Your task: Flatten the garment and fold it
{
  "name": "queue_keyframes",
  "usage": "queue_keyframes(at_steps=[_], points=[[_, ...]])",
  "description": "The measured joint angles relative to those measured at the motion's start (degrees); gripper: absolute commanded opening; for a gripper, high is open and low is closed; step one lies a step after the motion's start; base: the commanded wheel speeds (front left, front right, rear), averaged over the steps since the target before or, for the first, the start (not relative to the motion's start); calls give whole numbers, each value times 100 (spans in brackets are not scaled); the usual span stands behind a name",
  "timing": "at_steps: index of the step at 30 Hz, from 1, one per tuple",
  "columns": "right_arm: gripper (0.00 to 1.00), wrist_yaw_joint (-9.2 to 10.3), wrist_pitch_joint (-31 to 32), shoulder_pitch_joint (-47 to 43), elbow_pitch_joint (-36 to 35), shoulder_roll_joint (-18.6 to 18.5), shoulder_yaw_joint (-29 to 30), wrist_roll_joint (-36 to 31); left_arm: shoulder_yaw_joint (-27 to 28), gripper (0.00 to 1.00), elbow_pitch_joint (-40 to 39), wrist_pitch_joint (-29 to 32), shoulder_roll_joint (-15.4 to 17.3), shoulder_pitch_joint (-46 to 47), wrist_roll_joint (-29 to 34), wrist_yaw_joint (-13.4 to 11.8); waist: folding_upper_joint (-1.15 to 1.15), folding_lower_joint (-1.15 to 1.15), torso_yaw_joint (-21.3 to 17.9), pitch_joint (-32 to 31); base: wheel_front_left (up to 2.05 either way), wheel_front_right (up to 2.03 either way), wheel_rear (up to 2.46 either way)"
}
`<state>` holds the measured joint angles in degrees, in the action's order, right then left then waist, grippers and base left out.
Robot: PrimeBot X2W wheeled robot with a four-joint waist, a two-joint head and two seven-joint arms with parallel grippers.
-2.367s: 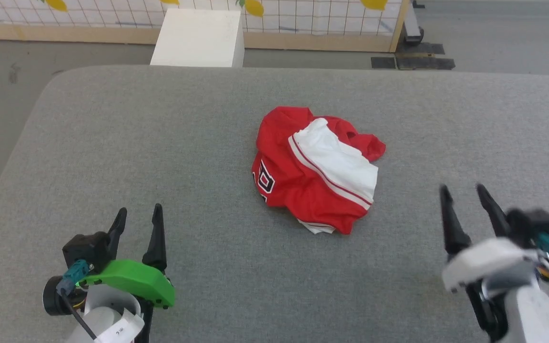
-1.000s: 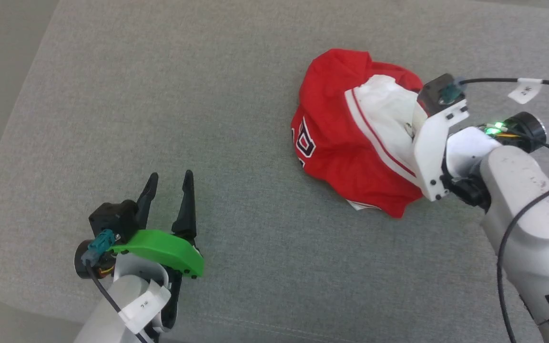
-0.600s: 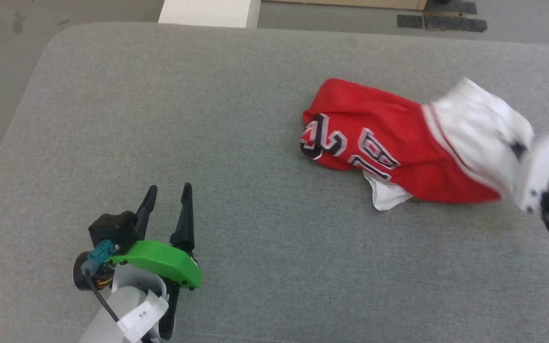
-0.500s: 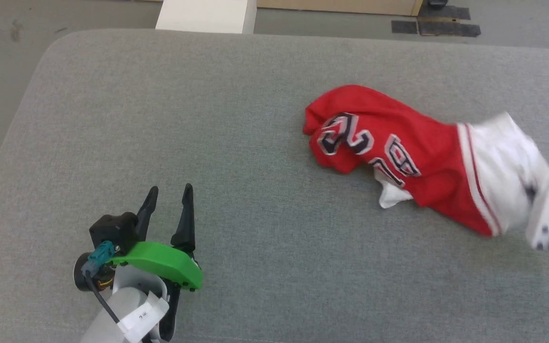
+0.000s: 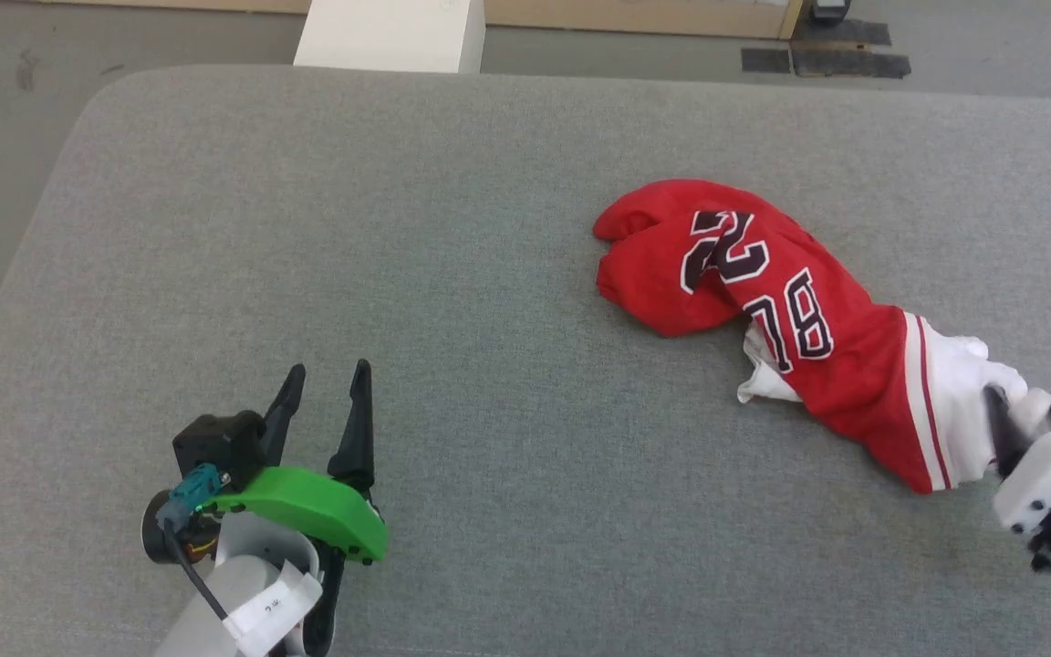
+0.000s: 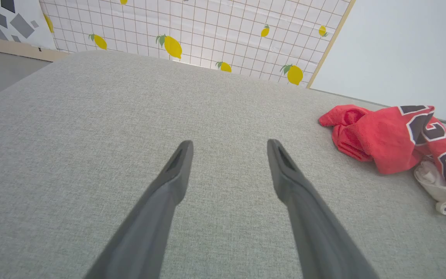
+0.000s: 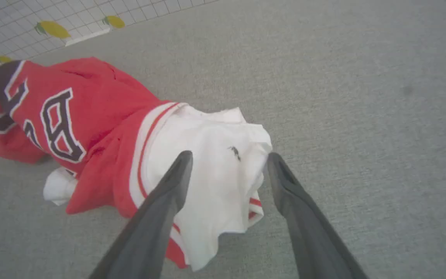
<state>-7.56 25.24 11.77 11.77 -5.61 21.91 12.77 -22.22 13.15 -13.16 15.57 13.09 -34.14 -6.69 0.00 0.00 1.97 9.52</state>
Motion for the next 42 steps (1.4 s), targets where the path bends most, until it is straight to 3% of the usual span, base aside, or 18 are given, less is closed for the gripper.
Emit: queue_keyframes(at_steps=[6,10,16,25,31,34,42], points=[[100,0,-1179,-215,-706,152,294,78,-46,100,21,25,15,-91,-25,0,0,0,-1,-211,0,0,0],[100,0,-1602,-559,-903,235,401,90,-62,100,24,33,19,-168,-62,-1,0,0,-7,-356,0,0,0],[100,0,-1758,-733,-926,263,424,107,-250,100,5,186,23,-191,-62,18,0,0,-95,-476,0,0,0],[100,0,-1768,-647,-923,264,221,135,-917,100,100,795,-324,920,135,442,0,0,-419,-350,0,0,0],[100,0,-1771,-452,-905,265,127,134,-1474,100,695,1625,-840,2052,302,800,0,0,-757,-143,0,0,0],[100,0,-1826,-398,-815,265,127,136,-1783,100,1180,2360,-1073,2513,270,917,0,0,-954,-3,0,0,0],[100,0,-2024,-275,-534,265,108,233,-2308,100,2179,3957,-1224,3381,62,915,0,0,-1388,408,0,0,0]])
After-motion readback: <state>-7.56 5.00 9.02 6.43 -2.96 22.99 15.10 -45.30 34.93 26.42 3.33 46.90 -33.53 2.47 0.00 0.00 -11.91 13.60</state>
